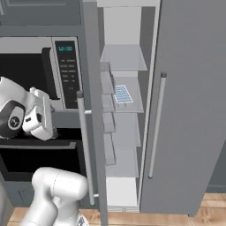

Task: The ice cube tray has been filled with water. Take the tray and place it in the freezer to make ice. Close the freezer door after placing the tray.

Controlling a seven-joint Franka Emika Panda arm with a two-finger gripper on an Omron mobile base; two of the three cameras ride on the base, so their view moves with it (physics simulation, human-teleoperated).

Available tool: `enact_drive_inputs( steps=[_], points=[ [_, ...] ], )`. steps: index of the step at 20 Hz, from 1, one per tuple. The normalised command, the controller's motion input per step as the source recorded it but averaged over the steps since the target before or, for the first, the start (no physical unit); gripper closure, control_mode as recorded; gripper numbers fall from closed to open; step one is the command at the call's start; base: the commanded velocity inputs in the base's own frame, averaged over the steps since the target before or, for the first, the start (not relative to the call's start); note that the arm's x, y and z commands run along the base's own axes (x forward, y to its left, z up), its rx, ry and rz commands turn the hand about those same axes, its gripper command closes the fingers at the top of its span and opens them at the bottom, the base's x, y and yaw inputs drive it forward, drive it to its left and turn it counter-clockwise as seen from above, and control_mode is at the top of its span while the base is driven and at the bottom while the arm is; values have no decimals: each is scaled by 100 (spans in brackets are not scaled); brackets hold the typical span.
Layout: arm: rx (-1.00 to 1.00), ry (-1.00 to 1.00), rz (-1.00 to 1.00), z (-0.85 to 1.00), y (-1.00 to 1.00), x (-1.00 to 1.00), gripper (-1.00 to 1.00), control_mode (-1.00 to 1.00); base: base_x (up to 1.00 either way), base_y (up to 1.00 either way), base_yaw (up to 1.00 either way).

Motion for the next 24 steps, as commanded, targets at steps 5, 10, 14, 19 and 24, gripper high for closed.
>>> enact_drive_inputs(
  steps=[5,10,14,19,24],
  points=[
    [-7,-2,-12,-16,-4,84,-100,-100,0,0,0],
    [0,-1,-11,-10,-10,72,-100,-100,0,0,0],
    [0,-17,0,-5,-31,35,-100,-100,0,0,0],
    [0,-29,0,-14,-34,25,-100,-100,0,0,0],
    [0,-30,0,-13,-47,19,-100,-100,0,0,0]
  ],
)
